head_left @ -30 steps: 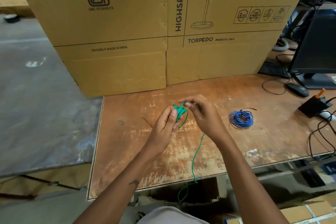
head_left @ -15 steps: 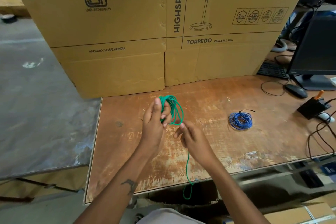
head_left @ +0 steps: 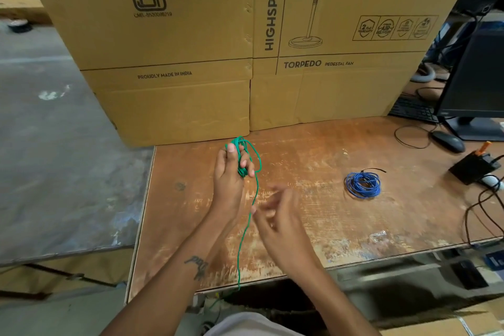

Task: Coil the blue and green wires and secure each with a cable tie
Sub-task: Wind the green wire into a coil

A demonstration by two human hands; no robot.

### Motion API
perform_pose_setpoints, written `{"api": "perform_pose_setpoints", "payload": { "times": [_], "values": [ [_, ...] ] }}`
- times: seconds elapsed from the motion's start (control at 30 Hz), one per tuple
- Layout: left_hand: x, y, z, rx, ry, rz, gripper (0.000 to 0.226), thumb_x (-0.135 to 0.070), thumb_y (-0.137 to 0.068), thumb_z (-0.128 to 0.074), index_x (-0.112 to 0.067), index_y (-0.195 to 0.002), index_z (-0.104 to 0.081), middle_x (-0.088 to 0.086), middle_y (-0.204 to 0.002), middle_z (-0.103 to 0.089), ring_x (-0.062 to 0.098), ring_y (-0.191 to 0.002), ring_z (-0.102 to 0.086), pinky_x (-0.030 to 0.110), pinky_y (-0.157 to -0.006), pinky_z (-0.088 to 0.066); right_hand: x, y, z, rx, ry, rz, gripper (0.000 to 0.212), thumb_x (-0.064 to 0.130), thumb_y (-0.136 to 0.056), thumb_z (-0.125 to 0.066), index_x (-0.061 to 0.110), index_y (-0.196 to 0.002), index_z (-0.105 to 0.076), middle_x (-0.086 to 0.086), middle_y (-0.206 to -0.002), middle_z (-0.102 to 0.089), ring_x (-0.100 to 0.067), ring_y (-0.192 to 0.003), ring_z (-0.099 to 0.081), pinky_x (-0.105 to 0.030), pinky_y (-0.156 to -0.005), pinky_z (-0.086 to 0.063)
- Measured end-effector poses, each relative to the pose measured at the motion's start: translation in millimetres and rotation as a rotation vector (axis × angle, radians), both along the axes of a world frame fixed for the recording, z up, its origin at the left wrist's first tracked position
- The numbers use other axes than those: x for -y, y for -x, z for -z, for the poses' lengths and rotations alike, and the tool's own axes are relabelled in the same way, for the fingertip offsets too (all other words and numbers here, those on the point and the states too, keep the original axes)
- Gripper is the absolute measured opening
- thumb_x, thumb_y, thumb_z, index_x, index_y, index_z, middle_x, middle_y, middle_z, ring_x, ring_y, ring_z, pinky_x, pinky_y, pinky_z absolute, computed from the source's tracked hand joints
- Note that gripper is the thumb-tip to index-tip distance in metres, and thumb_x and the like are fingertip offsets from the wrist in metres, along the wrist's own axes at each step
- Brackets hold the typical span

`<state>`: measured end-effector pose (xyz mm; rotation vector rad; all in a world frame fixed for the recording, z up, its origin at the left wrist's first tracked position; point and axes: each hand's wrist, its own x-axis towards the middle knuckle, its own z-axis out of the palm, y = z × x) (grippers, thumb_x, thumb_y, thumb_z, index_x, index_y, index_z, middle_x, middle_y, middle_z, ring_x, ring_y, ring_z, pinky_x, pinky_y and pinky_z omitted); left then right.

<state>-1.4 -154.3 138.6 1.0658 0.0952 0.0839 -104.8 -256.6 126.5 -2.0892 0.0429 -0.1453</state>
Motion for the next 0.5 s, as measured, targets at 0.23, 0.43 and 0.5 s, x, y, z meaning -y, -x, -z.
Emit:
{"api": "perform_pose_setpoints", "payload": {
  "times": [0.23,0.43,0.5],
  "values": [
    [1,14,-25,0.183,-0.096,0.084,0.028,-0.036,-0.112,-0.038,-0.018,-0.092,-0.044,-0.004,-0.074,-0.045,0.014,-0.059,-0.047,0.036,-0.061,-0.039,20,-72,52,-0.183,-0.098,-0.122,0.055,0.041,-0.101,-0.064,0.03,-0.151,-0.044,0.004,-0.137,-0.071,-0.012,-0.126,-0.066,-0.049,-0.106,-0.053],
    [-10,-12,-27,0.281,-0.311,0.068,0.021,-0.025,-0.113,-0.034,-0.012,-0.098,-0.042,-0.007,-0.074,-0.047,0.016,-0.061,-0.05,0.025,-0.071,-0.046,-19,-21,39,-0.322,-0.57,-0.259,0.032,0.023,-0.117,-0.041,-0.001,-0.13,-0.057,0.001,-0.073,-0.067,-0.019,-0.061,-0.068,-0.039,-0.069,-0.061],
    [-20,-20,-16,0.326,-0.529,0.096,0.022,-0.027,-0.113,-0.035,-0.01,-0.1,-0.041,-0.003,-0.076,-0.05,0.024,-0.066,-0.053,0.037,-0.073,-0.049,-20,1,27,-0.313,-0.495,-0.227,0.029,0.038,-0.115,-0.045,0.022,-0.132,-0.062,0.005,-0.069,-0.052,-0.016,-0.051,-0.054,-0.034,-0.057,-0.054]
  ]
}}
